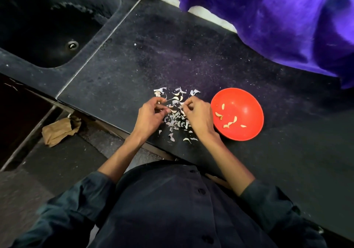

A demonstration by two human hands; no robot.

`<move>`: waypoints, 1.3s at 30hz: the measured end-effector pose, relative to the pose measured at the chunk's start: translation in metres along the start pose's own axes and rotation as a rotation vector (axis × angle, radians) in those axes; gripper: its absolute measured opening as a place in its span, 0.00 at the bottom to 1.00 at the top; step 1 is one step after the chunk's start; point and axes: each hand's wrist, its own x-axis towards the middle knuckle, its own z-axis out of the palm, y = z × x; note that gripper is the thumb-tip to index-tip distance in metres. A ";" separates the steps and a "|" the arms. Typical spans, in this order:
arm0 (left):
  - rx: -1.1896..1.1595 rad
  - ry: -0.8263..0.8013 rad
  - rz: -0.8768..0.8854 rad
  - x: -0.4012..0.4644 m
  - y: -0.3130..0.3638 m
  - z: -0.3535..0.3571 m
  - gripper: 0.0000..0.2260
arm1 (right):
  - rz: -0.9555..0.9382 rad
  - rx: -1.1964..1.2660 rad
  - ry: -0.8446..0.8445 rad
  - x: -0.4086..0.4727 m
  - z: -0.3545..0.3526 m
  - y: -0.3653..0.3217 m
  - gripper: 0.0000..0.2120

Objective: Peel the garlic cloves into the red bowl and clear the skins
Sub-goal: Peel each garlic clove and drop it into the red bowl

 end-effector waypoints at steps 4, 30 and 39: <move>-0.061 -0.045 0.054 -0.001 0.010 0.006 0.15 | -0.010 0.223 0.020 -0.016 -0.007 0.002 0.04; 0.483 0.127 0.547 -0.010 0.022 0.021 0.04 | 0.189 0.956 -0.191 -0.034 -0.036 -0.007 0.06; 0.249 0.034 0.332 -0.012 0.033 0.023 0.12 | 0.073 0.872 -0.092 -0.036 -0.037 -0.003 0.07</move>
